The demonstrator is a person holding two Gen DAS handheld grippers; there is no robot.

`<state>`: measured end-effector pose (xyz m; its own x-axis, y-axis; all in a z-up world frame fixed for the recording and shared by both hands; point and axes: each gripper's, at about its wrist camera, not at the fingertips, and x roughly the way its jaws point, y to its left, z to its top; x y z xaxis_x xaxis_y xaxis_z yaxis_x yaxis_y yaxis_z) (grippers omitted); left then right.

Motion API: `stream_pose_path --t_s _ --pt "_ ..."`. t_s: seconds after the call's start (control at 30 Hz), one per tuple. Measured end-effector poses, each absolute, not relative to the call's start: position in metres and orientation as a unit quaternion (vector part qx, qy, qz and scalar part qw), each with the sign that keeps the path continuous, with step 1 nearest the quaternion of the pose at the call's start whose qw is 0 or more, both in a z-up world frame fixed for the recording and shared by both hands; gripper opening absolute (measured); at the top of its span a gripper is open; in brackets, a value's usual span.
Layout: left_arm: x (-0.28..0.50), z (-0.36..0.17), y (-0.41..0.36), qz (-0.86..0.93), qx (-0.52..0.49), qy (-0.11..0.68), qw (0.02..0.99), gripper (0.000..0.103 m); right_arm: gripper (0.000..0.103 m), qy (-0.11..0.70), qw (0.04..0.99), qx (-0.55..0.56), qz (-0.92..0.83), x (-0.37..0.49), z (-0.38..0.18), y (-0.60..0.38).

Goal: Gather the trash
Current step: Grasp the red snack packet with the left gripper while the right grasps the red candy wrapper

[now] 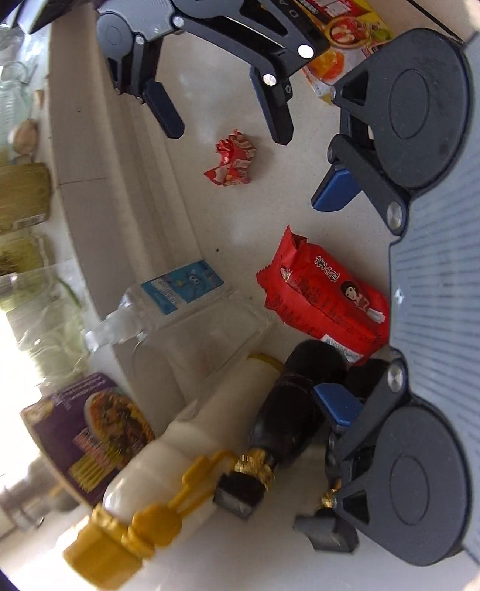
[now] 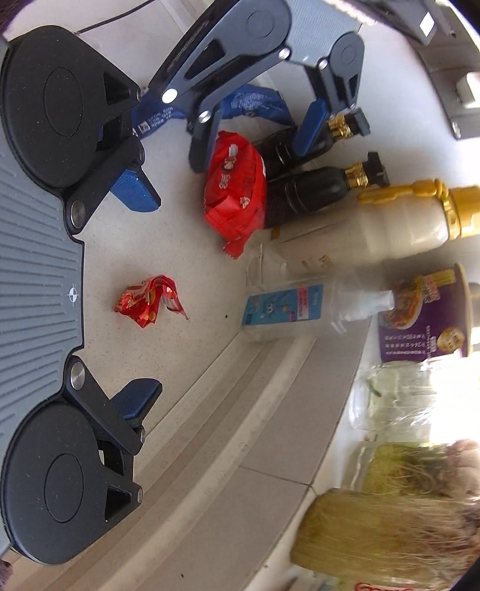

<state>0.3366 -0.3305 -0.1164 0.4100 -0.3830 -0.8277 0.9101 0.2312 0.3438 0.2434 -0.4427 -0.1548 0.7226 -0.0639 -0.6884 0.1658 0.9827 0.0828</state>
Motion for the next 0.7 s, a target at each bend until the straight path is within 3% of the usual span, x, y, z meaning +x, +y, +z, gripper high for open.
stream_pose_path --t_s 0.3,0.6,0.67,0.7 --pt "0.345 -0.142 -0.346 -0.441 0.459 0.335 0.694 0.09 0.084 0.368 0.924 0.087 -0.053 0.249 -0.163 -0.445" --pt "0.343 -0.148 -0.349 -0.421 0.466 0.347 0.697 0.067 0.038 0.371 0.922 0.098 -0.051 0.256 -0.172 -0.444" --pt "0.341 -0.147 -0.349 -0.421 0.464 0.349 0.696 0.048 0.029 0.37 0.922 0.104 -0.049 0.256 -0.172 -0.444" --pt "0.34 -0.147 -0.348 -0.422 0.463 0.351 0.696 0.045 0.026 0.369 0.922 0.105 -0.047 0.256 -0.172 -0.444"
